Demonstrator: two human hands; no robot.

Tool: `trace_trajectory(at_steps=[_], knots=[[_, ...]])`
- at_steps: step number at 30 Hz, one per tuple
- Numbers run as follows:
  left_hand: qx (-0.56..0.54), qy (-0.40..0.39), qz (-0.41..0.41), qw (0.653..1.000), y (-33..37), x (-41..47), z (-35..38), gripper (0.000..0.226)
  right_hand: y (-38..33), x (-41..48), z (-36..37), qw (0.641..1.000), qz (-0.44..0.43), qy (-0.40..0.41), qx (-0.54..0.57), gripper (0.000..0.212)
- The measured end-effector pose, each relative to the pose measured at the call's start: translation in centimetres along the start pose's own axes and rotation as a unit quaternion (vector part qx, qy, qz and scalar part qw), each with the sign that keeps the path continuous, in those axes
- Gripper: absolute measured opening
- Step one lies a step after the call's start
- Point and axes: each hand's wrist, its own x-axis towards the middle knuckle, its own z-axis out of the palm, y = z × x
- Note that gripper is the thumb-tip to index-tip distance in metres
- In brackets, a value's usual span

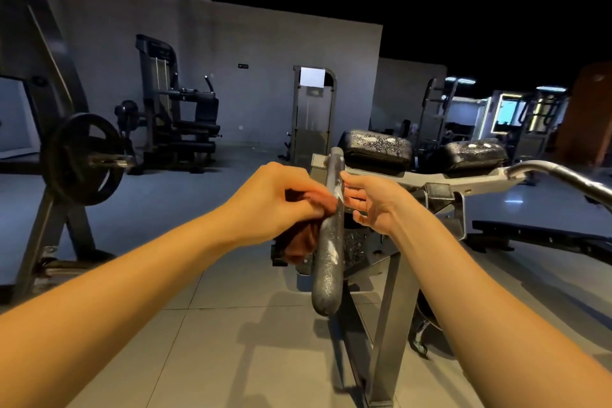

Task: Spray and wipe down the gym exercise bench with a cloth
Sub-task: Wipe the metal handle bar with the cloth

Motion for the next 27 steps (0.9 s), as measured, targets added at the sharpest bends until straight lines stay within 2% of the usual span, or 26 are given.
trace_trajectory(at_steps=[2,4,8,12,14,20,23,27], knots=[[-0.039,-0.063,0.015,0.997,1.9,-3.1,-0.7,0.017,-0.1,-0.1,0.0,1.0,-0.006,0.003,-0.006,0.014],[-0.035,-0.081,0.026,0.996,2.7,-4.2,-1.0,0.018,0.0,-0.1,0.0,1.0,-0.009,0.007,-0.008,0.014],[0.041,-0.057,0.044,0.997,2.1,-0.9,-0.6,0.016,0.1,0.0,0.1,1.0,-0.004,0.007,0.002,0.011],[0.097,0.005,-0.014,0.995,0.0,3.7,0.0,0.014,-0.3,-0.2,0.1,1.0,0.01,0.003,0.014,0.009],[0.101,0.011,-0.009,0.995,0.1,3.3,0.1,0.015,-0.3,-0.3,0.1,1.0,0.01,0.001,0.011,0.01],[0.093,-0.157,0.079,0.98,4.6,-3.2,-1.7,0.018,-0.3,-0.3,0.1,1.0,-0.004,0.003,0.012,0.011],[0.116,-0.121,0.082,0.982,3.8,-1.8,-1.5,0.019,-0.2,-0.3,0.0,1.0,-0.008,-0.002,0.024,0.016],[0.141,-0.039,0.03,0.989,0.0,4.0,-0.2,0.015,-0.2,0.0,0.0,0.999,0.008,-0.004,0.036,0.01]])
